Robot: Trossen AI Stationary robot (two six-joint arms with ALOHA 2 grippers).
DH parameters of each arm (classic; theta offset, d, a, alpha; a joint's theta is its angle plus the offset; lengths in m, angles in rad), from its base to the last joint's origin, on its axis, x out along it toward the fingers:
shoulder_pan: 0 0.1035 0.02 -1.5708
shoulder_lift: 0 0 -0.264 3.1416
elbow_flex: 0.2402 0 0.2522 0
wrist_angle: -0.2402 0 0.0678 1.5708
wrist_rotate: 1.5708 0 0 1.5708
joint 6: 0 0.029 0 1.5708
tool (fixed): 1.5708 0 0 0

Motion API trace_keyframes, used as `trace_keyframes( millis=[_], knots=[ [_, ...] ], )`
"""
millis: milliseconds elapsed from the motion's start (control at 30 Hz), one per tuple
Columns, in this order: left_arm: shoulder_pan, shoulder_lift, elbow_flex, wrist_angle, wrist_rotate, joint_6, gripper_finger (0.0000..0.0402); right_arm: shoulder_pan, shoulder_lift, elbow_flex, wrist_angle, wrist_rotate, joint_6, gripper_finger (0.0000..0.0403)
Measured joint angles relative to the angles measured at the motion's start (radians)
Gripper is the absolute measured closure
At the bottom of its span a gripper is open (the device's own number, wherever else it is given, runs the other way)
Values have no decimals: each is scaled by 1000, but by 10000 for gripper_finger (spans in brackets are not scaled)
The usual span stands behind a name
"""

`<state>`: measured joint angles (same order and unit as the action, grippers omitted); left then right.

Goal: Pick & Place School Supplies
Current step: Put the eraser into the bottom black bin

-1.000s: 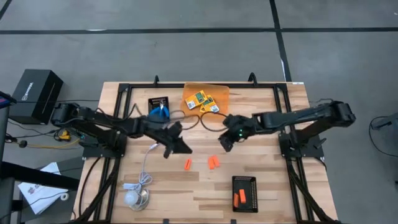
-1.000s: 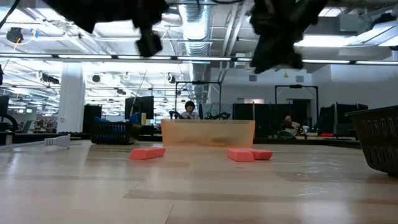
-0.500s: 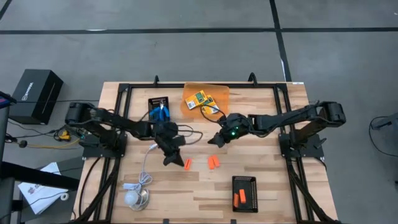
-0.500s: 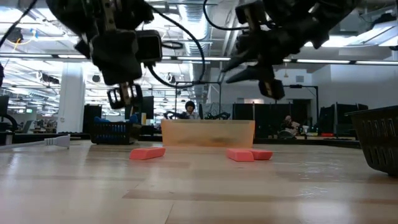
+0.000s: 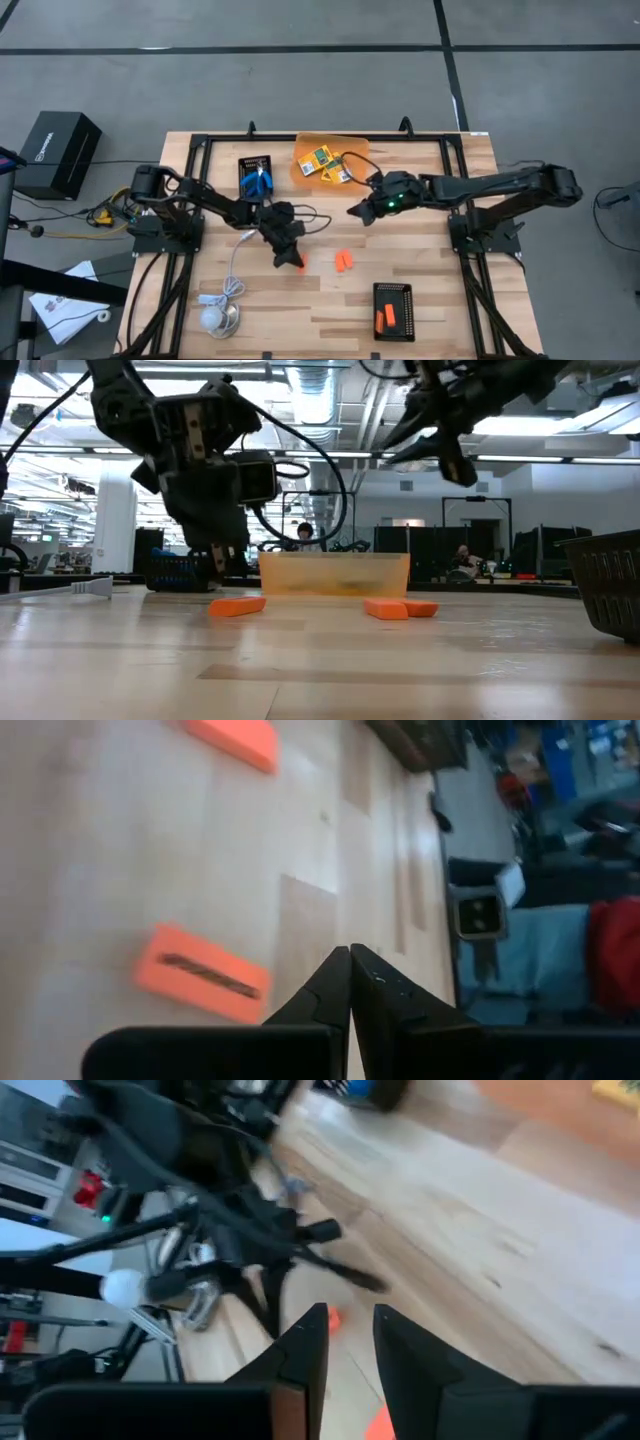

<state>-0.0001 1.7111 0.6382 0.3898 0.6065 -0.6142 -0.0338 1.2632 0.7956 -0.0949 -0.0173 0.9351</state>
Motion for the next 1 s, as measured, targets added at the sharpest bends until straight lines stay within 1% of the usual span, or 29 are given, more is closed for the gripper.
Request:
trace_keyframes(
  millis=[200,333,467,600,800,1000],
  knots=[
    [57,7,-1,-19,-28,-17,400,-34,-132,1,-93,19,-80,341],
    [55,19,-1,-13,-16,-54,400,-71,-207,1,-162,19,-115,347],
    [41,19,0,-8,3,-78,401,-97,-251,0,-210,20,-150,353],
    [26,19,-1,-7,1,-93,401,-115,-272,0,-223,19,-173,360],
    [9,19,-2,-6,-53,-79,401,-120,-261,0,-224,19,-201,365],
    [8,16,-55,-3,-127,-99,401,-120,-254,-1,-227,19,-204,363]
  ],
)
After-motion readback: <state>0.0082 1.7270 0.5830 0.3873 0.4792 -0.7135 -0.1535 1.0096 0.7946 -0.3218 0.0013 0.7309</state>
